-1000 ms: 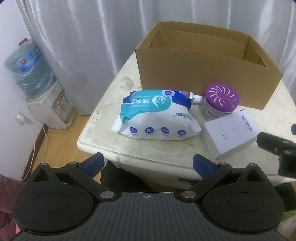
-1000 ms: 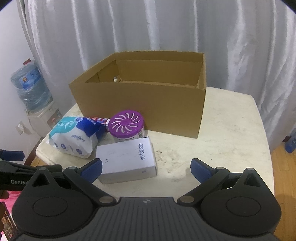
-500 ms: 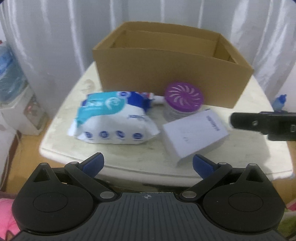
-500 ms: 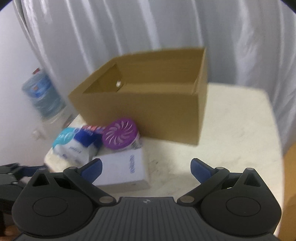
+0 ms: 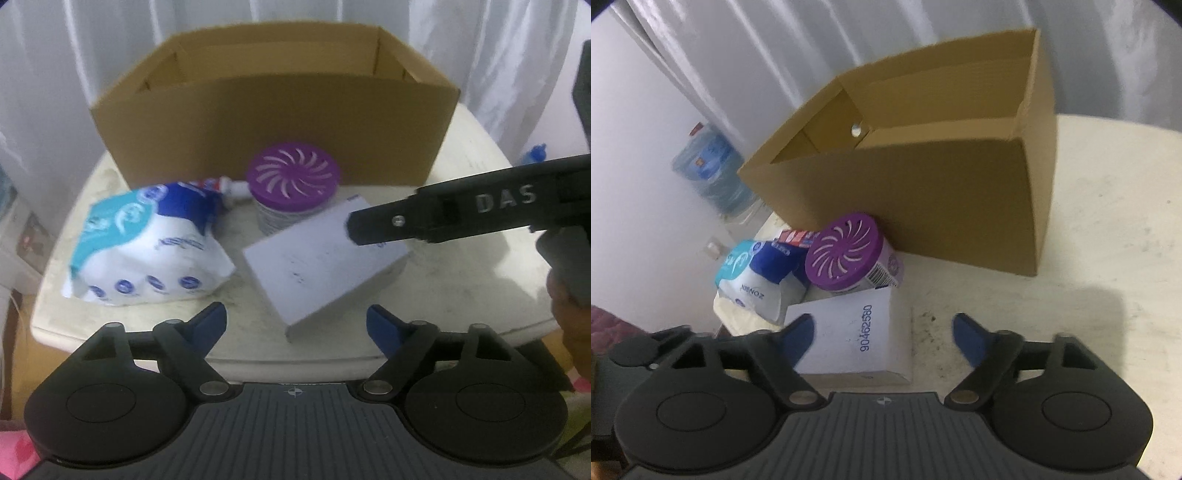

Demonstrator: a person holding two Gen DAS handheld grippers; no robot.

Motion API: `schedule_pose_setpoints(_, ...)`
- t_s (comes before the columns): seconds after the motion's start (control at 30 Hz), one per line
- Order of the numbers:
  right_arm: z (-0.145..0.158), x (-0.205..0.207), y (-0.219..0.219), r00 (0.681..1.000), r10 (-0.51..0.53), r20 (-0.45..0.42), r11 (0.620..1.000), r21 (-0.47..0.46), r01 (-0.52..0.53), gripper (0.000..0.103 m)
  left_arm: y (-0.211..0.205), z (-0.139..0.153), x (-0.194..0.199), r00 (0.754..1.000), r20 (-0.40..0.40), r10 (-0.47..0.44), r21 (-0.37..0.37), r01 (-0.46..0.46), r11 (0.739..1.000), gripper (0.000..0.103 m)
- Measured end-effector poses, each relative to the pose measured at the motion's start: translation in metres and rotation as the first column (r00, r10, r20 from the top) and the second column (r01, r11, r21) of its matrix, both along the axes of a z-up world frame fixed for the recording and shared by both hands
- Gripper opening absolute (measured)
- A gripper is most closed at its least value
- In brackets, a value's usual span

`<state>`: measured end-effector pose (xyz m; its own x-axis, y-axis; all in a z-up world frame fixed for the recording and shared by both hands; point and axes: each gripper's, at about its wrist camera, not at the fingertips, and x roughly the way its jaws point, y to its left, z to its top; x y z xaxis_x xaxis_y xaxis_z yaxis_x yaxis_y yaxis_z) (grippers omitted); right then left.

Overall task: Organize objects
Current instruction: 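Close the right tool on the white box while the left tool pushes it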

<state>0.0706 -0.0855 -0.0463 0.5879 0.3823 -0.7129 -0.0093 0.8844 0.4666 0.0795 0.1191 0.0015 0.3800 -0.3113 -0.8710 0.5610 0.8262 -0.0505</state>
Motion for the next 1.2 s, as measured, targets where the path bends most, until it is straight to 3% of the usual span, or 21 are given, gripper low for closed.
schedule_pose_setpoints(0.23, -0.010, 0.007, 0.003, 0.997, 0.062, -0.037, 0.996, 0.062, -0.060, 0.057, -0.012, -0.010, 0.010, 0.998, -0.055, -0.029, -0.043, 0.027, 0.999, 0.077)
schedule_pose_setpoints(0.37, -0.009, 0.004, 0.005, 0.996, 0.076, -0.045, 0.996, 0.052, -0.074, 0.058, -0.017, -0.009, 0.007, 0.997, -0.056, -0.046, -0.039, 0.044, 0.998, 0.077)
schedule_pose_setpoints(0.6, -0.006, -0.016, -0.006, 0.994, 0.086, -0.070, 0.996, 0.040, -0.083, 0.058, -0.017, -0.010, -0.010, 0.991, -0.084, -0.102, -0.096, 0.094, 0.991, 0.077)
schedule_pose_setpoints(0.97, -0.019, -0.021, -0.028, 0.997, -0.008, -0.071, 0.990, 0.142, 0.018, 0.064, -0.005, -0.022, -0.005, 0.996, -0.038, -0.080, -0.183, 0.072, 0.980, 0.077)
schedule_pose_setpoints(1.2, -0.023, -0.023, -0.031, 0.998, -0.025, -0.062, 0.981, 0.192, 0.037, 0.070, -0.008, -0.024, -0.009, 0.996, 0.000, -0.086, -0.145, 0.085, 0.986, 0.077)
